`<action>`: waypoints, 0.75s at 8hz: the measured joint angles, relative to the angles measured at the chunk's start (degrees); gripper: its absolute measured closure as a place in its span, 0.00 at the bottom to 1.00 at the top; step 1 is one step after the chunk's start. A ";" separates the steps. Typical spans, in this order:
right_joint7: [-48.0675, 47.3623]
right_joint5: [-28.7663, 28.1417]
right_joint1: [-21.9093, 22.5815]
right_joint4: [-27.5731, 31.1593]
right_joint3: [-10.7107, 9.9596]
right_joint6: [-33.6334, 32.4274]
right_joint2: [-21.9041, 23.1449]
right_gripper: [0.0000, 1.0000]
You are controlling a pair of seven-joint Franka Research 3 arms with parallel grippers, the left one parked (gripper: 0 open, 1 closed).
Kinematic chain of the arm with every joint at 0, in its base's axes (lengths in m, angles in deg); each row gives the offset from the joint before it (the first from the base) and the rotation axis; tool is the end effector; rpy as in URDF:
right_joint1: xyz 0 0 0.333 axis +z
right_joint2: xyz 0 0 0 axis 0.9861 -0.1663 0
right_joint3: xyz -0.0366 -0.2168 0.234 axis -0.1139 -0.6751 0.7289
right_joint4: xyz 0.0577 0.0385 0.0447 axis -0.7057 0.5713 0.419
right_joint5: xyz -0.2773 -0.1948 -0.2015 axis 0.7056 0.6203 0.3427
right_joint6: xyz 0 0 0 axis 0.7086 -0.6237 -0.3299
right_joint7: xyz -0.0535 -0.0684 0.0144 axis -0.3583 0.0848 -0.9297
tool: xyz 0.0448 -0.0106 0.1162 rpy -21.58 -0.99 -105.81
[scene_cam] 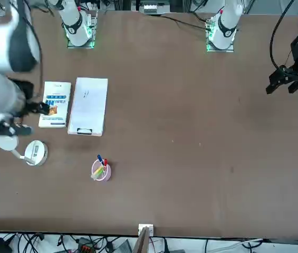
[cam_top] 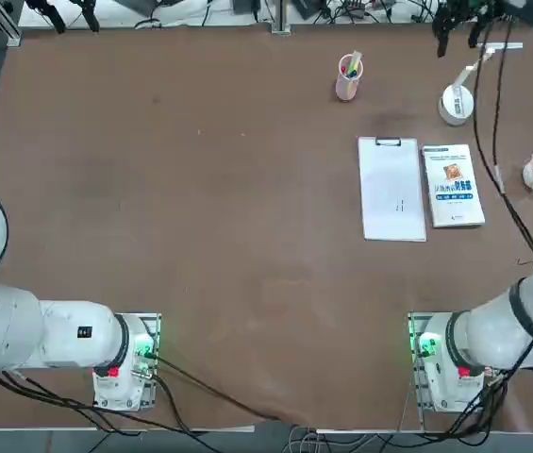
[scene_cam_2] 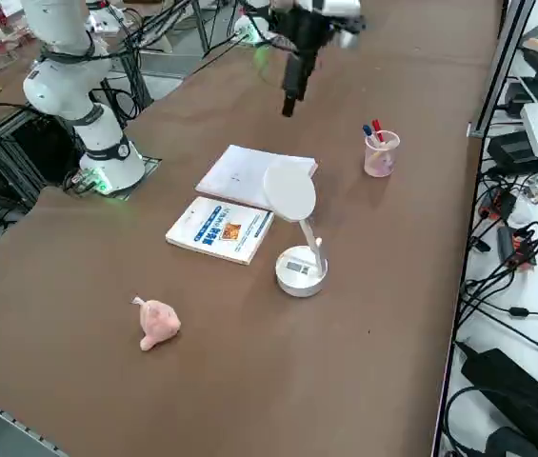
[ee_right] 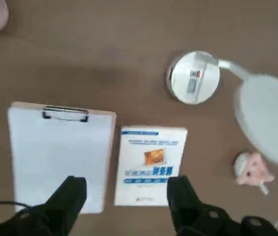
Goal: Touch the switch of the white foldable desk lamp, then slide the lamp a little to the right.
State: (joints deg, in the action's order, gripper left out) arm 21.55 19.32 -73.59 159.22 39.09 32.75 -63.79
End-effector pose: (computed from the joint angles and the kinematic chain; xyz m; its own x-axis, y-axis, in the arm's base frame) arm 0.6409 0.0616 0.4515 0.9708 0.1100 -0.2131 0.1582 -0.9616 0.2243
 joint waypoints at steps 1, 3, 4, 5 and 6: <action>3.32 2.15 0.07 -0.02 -0.01 2.41 -2.71 0.00; 9.51 6.79 0.01 -0.15 -0.19 5.35 -6.22 0.00; 12.31 9.43 0.04 -0.17 -0.20 6.31 -7.54 0.00; 15.07 12.56 0.08 -0.20 -0.17 6.78 -8.90 0.00; 18.41 16.34 0.26 -0.33 -0.12 7.17 -10.43 0.00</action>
State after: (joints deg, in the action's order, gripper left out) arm 39.96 35.67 -73.33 158.89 38.98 39.92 -74.23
